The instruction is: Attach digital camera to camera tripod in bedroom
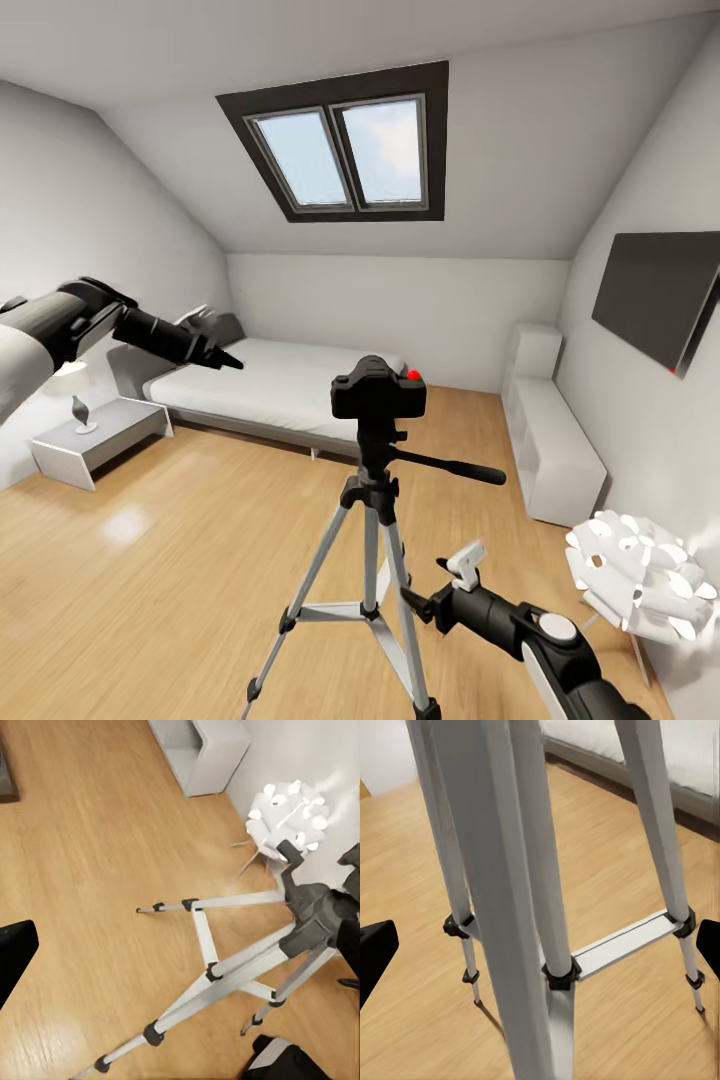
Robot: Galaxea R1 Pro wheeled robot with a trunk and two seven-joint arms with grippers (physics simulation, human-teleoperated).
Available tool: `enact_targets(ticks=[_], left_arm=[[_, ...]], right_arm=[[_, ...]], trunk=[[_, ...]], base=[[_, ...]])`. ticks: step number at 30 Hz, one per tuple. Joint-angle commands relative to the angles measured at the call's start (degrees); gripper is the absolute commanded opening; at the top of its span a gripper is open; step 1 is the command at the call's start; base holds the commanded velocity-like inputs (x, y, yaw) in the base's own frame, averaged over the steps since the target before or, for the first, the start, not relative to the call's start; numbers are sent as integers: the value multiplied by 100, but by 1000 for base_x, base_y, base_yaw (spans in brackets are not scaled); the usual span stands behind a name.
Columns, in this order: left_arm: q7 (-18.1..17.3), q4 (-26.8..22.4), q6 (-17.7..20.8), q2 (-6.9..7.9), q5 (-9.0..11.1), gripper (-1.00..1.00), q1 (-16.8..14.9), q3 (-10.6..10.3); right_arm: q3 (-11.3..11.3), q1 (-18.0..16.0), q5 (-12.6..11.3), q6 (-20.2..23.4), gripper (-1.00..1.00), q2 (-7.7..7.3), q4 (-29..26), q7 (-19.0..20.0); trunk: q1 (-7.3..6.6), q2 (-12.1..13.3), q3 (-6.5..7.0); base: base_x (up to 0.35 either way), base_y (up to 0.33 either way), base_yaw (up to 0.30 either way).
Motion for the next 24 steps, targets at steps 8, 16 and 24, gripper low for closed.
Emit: enact_targets(ticks=[8,16,24], left_arm=[[30,-28,-33,440,1020,100,872,-23],[548,-27,-444,841,2517,100,2381,-20],[2445,-26,-1892,908,4628,100,4093,-33]], right_arm=[[-221,67,-30,49,100,-89,-338,18],[-737,218,-44,118,100,-137,-809,27],[-864,249,-33,138,100,-147,-828,-3]], trunk=[[2,-5,-2],[2,-5,-2],[2,-5,-2]], base=[[-6,0,0],[-1,0,0],[0,0,0]])
